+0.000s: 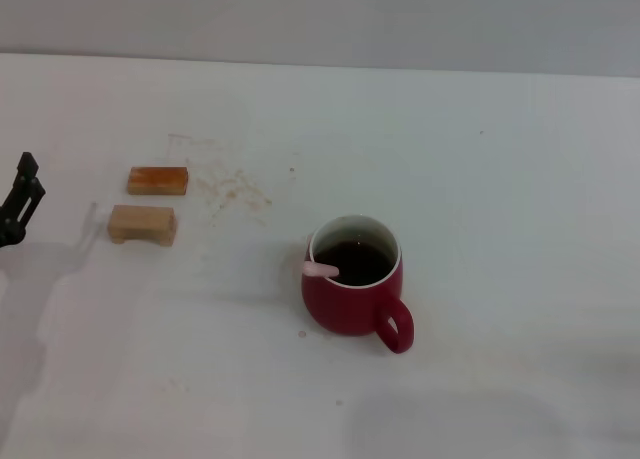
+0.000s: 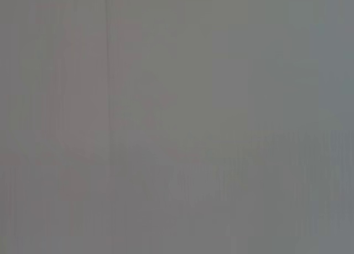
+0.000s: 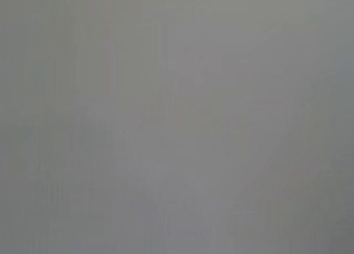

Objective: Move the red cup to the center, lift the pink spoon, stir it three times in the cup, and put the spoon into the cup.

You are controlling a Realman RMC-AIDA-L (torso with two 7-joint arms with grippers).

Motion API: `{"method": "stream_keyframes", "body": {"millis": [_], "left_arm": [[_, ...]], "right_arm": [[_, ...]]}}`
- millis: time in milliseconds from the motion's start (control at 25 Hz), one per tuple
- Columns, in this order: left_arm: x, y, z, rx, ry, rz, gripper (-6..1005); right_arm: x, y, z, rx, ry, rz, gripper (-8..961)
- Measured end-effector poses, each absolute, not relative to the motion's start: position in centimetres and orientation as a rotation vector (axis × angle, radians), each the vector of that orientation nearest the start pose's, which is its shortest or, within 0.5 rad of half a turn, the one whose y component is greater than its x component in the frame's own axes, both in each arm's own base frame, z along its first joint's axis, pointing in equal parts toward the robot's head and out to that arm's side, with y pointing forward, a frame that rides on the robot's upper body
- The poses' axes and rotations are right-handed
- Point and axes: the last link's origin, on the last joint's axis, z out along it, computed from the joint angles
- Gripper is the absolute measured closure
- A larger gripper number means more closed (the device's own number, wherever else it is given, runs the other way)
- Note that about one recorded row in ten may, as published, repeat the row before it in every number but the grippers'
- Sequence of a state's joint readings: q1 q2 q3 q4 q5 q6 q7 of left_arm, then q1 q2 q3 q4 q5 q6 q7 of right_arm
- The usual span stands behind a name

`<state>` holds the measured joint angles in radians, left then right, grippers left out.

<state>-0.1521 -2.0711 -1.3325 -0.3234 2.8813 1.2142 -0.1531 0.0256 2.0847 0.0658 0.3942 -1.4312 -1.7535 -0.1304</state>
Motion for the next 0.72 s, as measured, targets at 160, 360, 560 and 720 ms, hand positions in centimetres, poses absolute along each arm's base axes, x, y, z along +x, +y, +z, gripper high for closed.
{"method": "stream_keyframes", "body": {"millis": [160,360,560,720], "left_arm": [[-36.24,26.29,0.70,-1.542,-0.496,-0.660,207],[-36.28,26.10,0.82,-1.535,-0.493,-0.664,183],[-36.58,25.92,0.85,-1.532,-0.501,-0.654,184],[-36.62,25.95,0.82,-1.533,-0.505,-0.653,184]], "right_arm": [[35.23,15.26,-1.00,-1.217,0.491,0.653,953],[35.22,15.31,-1.02,-1.218,0.492,0.653,953],[35.21,15.31,-1.03,-1.219,0.491,0.654,953],[35.20,15.33,-1.03,-1.219,0.491,0.655,953]]}}
